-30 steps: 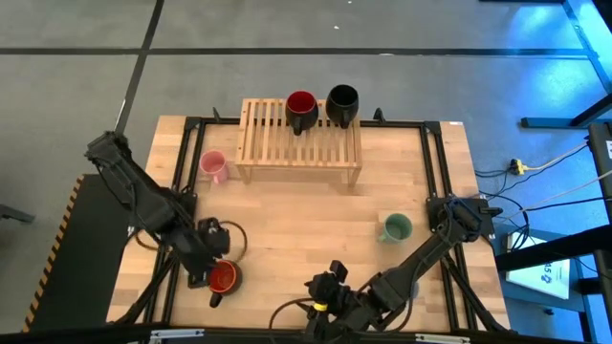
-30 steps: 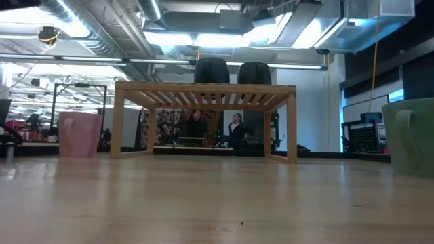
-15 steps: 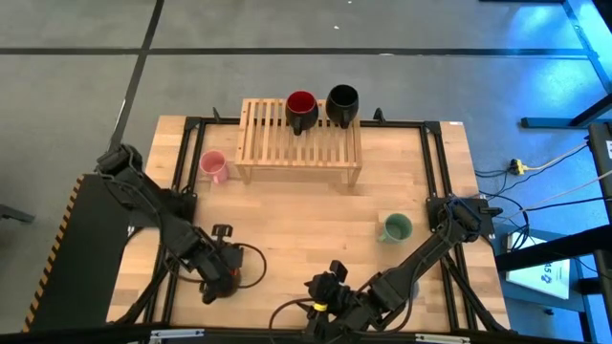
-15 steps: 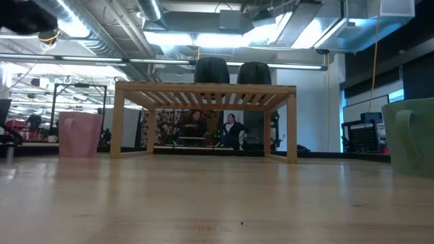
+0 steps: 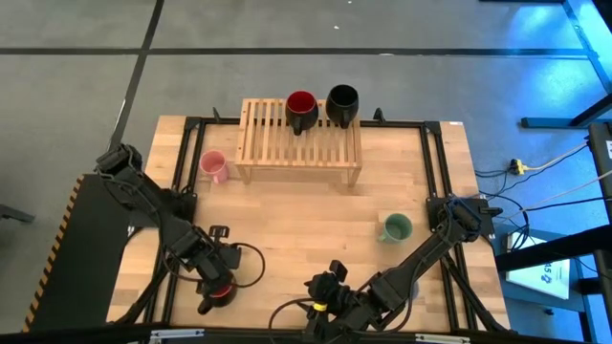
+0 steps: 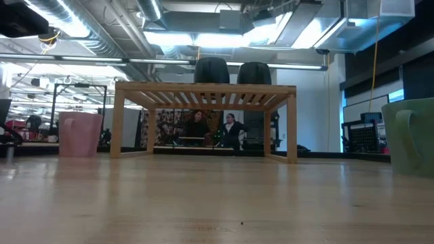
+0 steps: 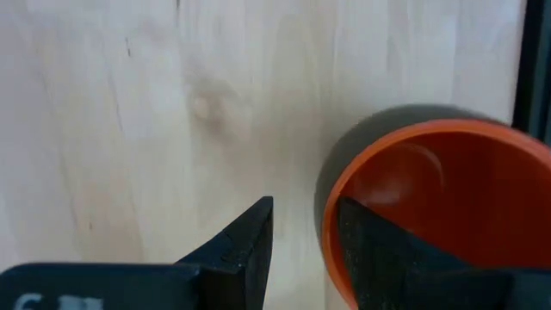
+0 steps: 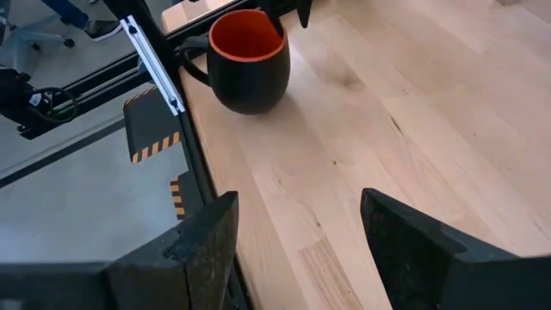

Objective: Place coffee mugs
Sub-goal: Put the orange black mug on the shelf

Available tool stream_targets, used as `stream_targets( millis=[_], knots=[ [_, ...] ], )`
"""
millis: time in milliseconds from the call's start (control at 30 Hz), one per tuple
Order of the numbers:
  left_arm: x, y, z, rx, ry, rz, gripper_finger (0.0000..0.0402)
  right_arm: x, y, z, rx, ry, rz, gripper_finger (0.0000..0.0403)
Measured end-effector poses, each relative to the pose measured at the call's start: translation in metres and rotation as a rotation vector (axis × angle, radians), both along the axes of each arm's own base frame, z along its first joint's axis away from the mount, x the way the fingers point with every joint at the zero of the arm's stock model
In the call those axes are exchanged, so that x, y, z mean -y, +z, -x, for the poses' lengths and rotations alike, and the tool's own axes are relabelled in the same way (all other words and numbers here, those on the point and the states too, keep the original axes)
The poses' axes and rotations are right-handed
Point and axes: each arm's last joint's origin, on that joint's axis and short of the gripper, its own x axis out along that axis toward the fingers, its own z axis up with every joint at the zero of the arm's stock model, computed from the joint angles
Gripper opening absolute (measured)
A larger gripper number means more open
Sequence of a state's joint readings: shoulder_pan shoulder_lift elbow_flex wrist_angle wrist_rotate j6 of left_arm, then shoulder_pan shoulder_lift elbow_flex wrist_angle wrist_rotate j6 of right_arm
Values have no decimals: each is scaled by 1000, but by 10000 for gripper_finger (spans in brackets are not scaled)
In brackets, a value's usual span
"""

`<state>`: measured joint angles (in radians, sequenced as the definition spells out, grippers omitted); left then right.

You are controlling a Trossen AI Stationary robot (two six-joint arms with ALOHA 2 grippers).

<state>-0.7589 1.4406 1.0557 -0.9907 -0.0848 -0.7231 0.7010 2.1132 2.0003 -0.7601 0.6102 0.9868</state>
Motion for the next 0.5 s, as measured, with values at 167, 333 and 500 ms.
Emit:
stream_targets(
  millis=[167,333,500],
  knots=[
    [0,0,0,-1,-1,6,124,0,0,0,0,0,0,234],
    [1,0,0,-23,-24,34,124,0,0,0,-1,1,1,234],
    [6,-2,-1,-53,-80,95,124,0,0,0,-2,8,10,234]
  ],
)
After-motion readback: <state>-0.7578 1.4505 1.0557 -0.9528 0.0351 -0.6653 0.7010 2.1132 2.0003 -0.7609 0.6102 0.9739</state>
